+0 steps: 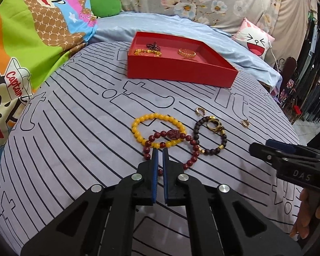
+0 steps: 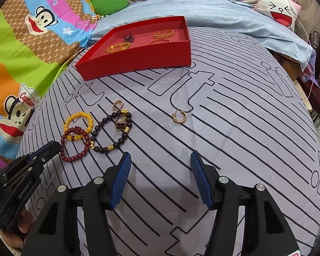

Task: Organize jewelry
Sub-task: 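Lift the dark red bracelet with the left tool while the right tool reaches the black bead bracelet, then grasp the black and gold bead bracelet with the right tool and lift it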

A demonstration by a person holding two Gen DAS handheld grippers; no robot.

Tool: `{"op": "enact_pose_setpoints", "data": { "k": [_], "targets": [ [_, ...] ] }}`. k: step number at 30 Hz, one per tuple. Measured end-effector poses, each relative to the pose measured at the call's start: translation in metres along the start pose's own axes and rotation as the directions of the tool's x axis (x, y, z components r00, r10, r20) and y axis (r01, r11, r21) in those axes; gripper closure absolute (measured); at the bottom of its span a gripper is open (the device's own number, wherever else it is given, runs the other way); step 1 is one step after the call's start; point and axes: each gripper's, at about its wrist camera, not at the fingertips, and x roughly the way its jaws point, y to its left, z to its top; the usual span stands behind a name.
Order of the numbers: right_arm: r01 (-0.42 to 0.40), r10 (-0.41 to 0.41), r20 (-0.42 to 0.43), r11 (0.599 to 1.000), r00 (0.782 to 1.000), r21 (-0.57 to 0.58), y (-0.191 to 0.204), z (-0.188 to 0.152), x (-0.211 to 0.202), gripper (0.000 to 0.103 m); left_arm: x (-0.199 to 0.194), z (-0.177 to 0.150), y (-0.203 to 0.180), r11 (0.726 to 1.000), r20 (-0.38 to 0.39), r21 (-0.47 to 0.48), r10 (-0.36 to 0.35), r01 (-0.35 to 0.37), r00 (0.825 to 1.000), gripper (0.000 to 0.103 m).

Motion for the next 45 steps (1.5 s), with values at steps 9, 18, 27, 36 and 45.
{"op": "enact_pose_setpoints", "data": {
  "k": [9, 18, 27, 36, 45],
  "targets": [
    [-0.015, 0.015, 0.008, 1.000, 1.000, -0.027, 0.015, 0.008, 0.005, 0.047, 0.004, -0.004, 0.012, 0.999, -0.024, -0.045, 0.017, -0.018, 1.000, 0.098],
    [-0.020, 0.020, 0.005, 0.999, 1.000, -0.034, 0.020, 0.010, 0.008, 0.047, 0.015, 0.002, 0.015, 0.998, -0.037, -0.039, 0.040, -0.042, 0.999, 0.075],
    [-0.012, 0.012, 0.000, 0.999, 1.000, -0.047, 0.025, 0.017, 0.018, 0.047, 0.020, 0.002, 0.009, 1.000, -0.036, -0.014, 0.015, -0.016, 0.999, 0.095],
    [-0.020, 0.019, -0.014, 0.998, 1.000, -0.060, 0.036, 0.020, 0.034, 0.059, 0.019, -0.001, 0.009, 1.000, -0.037, -0.022, 0.002, -0.003, 0.999, 0.095],
    [0.046, -0.042, 0.033, 0.991, 0.999, -0.127, 0.040, 0.013, 0.034, 0.074, 0.019, -0.001, 0.011, 0.999, -0.037, -0.035, -0.012, 0.011, 0.999, 0.095]
  ]
}}
